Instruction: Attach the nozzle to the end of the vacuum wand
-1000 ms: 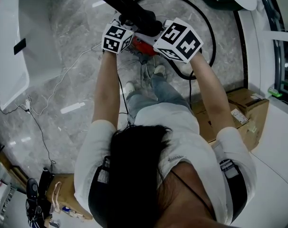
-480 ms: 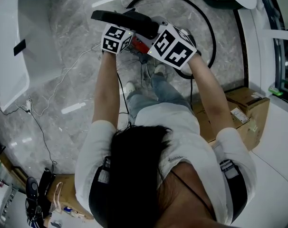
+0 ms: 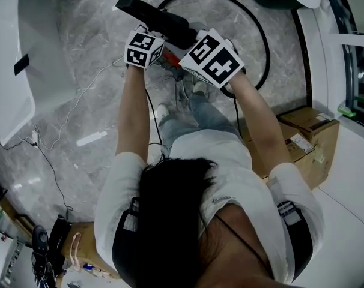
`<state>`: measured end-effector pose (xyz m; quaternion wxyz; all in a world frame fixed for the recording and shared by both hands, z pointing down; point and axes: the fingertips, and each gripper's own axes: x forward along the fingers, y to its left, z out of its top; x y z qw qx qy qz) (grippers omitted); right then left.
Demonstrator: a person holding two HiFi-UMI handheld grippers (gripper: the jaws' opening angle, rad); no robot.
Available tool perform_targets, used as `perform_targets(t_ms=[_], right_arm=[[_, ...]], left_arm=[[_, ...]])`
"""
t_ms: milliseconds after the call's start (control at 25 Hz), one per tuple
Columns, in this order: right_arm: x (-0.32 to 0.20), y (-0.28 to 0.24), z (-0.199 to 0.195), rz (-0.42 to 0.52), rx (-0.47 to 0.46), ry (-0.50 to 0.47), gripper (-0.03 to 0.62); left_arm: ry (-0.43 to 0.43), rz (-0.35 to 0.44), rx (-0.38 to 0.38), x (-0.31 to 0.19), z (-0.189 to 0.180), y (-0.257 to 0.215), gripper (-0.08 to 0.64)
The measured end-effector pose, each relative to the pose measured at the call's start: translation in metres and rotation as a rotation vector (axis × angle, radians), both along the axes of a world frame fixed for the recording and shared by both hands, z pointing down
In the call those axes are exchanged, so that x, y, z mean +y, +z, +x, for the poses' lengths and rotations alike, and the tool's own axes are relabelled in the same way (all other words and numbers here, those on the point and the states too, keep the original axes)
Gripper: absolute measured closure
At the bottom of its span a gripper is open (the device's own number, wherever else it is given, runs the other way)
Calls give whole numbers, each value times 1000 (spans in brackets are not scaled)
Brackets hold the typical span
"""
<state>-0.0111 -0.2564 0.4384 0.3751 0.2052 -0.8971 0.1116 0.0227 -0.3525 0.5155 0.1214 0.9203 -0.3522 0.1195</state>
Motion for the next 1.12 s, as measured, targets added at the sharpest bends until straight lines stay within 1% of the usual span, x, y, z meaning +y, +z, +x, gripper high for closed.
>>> perform_targets(t_ms=[120,200,360,440,560,640,720,840,1000,1120], right_arm=[[1,1,1,12,-4,-46,511],[-1,2,1,35,5,-70,511],[-8,4,-3,96,43,-94,512],[-10,5,-2,136,79,-116,512],[-13,8,4,227,165,-185,512],[-15,8,4,254,196,-209,512],[-16,8,3,224,195,-195,512],[-12,6,-1,108,150,-139,511],[-18,1,-2,8,52,-4,511],[-26,-4,0,-43,-15,96,508]], left_arm=[[47,-12,-21,2,2,2,367],[74,-20,-29,1,2,2,367],[57,-18,-6,-3,-5,1,367],[56,-15,5,-3,-6,1,367],[75,-6,8,0,-5,2,365],[58,9,20,0,-7,1,365],[30,23,35,-3,-10,-1,365],[-2,37,52,-7,-10,-4,365],[-64,71,80,-17,-8,-8,365],[-73,83,84,-23,-5,-11,365]])
